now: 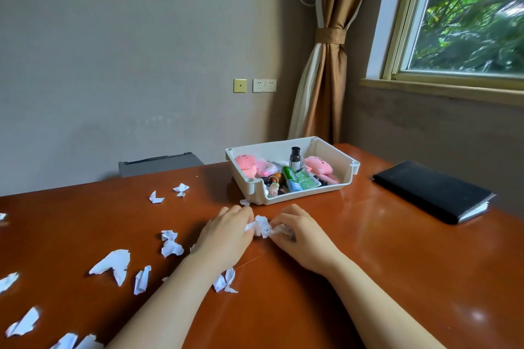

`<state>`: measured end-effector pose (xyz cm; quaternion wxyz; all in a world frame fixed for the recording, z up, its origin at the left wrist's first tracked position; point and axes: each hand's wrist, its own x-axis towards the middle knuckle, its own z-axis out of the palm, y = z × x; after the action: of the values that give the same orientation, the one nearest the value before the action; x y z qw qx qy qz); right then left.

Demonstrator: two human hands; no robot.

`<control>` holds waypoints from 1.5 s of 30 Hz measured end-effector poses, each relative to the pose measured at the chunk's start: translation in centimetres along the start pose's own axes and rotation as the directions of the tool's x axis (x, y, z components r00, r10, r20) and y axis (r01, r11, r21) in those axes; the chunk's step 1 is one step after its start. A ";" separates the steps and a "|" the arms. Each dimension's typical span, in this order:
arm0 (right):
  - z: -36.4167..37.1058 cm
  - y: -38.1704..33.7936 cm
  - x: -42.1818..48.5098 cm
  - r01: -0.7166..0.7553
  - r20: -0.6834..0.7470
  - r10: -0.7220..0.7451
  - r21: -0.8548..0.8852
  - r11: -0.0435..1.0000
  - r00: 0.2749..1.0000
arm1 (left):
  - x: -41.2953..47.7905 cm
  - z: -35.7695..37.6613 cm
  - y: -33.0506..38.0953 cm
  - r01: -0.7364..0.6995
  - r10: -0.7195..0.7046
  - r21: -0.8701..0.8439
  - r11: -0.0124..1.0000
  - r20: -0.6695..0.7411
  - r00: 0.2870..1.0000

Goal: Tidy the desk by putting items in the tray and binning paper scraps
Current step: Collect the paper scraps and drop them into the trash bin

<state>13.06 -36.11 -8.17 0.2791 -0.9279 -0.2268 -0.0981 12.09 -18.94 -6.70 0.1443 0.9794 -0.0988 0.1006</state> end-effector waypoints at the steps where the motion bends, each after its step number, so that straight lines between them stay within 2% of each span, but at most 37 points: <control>1: -0.2 -0.2 0.0 -0.003 0.005 0.003 0.048 0.999 1.000 | 0.1 -0.3 -0.1 0.001 -0.001 -0.025 1.000 0.022 1.000; 3: -0.9 -0.4 -0.1 -0.024 0.021 0.023 0.079 0.997 1.000 | 0.2 -0.9 -0.3 -0.001 0.006 -0.070 0.998 0.074 0.997; 7: -2.4 -0.5 -0.4 -0.137 0.027 0.142 -0.130 0.982 0.990 | 0.3 -2.1 -0.9 -0.002 0.015 -0.067 0.998 0.184 0.983; 10: -2.2 -0.6 -0.7 -0.192 0.062 0.209 -0.214 0.958 0.976 | 0.4 -2.4 -0.8 0.014 -0.012 -0.008 1.000 0.205 0.979; 18: -0.9 -1.8 -0.3 -0.144 0.077 0.158 -0.167 0.976 0.984 | 0.1 -1.8 0.8 -0.098 0.085 0.059 0.993 0.194 0.977; 21: -0.7 -2.2 -0.1 -0.147 0.068 0.156 -0.124 0.981 0.985 | 0.1 -1.8 1.5 -0.132 0.101 0.164 0.978 0.185 0.978; 24: -0.4 -2.4 0.2 -0.154 0.053 0.162 -0.132 0.979 0.985 | 0.2 -1.8 2.2 -0.122 0.086 0.219 0.968 0.169 0.982; 27: -0.5 -2.7 0.5 -0.226 0.077 0.241 -0.158 0.961 0.968 | 0.2 -1.8 2.2 -0.080 0.043 0.214 0.973 0.169 0.985; 29: -0.7 -2.7 0.5 -0.265 0.091 0.281 -0.153 0.952 0.955 | 0.3 -1.9 2.1 -0.057 0.021 0.198 0.979 0.182 0.983; 32: -0.8 -2.5 0.2 -0.266 0.009 0.268 -0.100 0.959 0.963 | 0.1 -2.2 2.0 -0.010 -0.013 0.127 0.992 0.178 0.984; 35: -1.2 -2.2 -0.1 -0.260 -0.065 0.257 -0.049 0.964 0.964 | -0.3 -2.8 1.5 0.023 -0.022 -0.015 1.000 0.082 0.996; 37: -1.8 -2.1 -0.4 -0.260 -0.088 0.256 -0.032 0.965 0.963 | -0.5 -3.4 1.7 0.010 -0.009 -0.135 0.991 0.009 1.000; 39: -2.9 -2.0 -0.6 -0.251 -0.099 0.247 -0.026 0.968 0.964 | -1.0 -3.9 2.5 -0.015 0.016 -0.215 0.977 -0.001 1.000; 45: -8.0 -3.1 -2.8 -0.223 -0.148 0.213 -0.058 0.973 0.966 | -2.6 -5.8 5.7 -0.068 0.072 -0.266 0.962 0.005 0.997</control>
<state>8.67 -39.36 -0.98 0.2687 -0.9477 -0.0994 -0.1405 7.35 -22.08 -0.36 0.2700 0.9478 -0.1469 0.0844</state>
